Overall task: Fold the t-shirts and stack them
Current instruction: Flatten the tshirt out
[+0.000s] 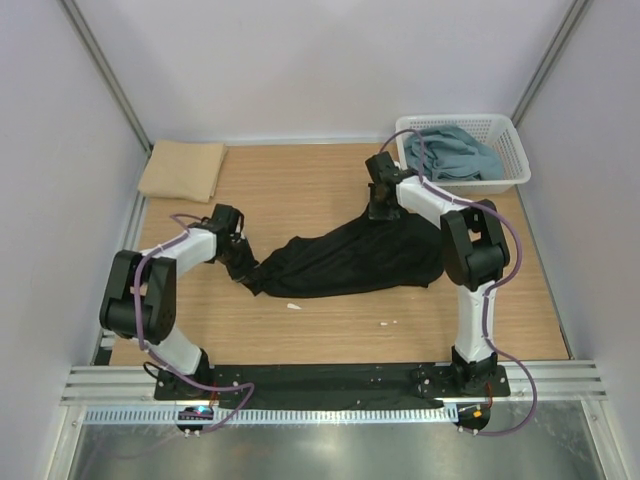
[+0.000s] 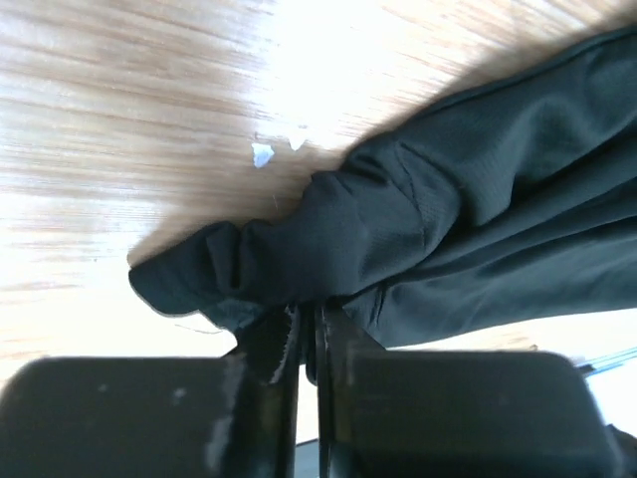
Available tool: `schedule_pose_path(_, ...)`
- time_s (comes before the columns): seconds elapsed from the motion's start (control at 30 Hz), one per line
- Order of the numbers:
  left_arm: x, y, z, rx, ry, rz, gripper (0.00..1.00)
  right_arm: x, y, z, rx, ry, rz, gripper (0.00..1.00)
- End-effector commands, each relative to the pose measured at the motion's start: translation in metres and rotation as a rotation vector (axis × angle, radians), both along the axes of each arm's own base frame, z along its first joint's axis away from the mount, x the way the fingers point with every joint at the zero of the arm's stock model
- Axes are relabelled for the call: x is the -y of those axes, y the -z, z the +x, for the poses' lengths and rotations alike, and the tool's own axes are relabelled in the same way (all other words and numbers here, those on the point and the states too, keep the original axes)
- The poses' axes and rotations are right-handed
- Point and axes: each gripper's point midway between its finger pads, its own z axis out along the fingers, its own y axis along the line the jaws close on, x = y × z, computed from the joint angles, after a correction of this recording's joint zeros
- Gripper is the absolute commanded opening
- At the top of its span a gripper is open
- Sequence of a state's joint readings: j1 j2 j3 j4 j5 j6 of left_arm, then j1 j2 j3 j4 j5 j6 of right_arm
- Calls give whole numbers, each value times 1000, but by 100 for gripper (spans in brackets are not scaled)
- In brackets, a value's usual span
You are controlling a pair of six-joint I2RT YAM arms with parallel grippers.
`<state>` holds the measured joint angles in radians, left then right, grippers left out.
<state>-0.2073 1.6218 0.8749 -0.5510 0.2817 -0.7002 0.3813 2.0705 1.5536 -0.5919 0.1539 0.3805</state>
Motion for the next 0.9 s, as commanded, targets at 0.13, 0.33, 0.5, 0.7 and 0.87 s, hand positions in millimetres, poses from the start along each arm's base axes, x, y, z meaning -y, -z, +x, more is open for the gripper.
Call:
schedule_pose_path(0.13,-14,-121,32,362,-26,42,0,3,-138,35,325,-8,2,1)
schedule_pose_path(0.33,-34,-233,19,686,-60,70,0,11,-280,34,622,40,93,1)
schedule_pose_path(0.5,-21,-316,-18,1008,-20,-100,0,40,-378,-16,833,95,154,1)
schedule_pose_path(0.7,-12,-365,-79,1185,33,-262,0,58,-462,-104,1054,18,294,1)
schedule_pose_path(0.87,-24,-369,-100,1191,-13,-233,0,51,-485,-123,1112,-15,402,1)
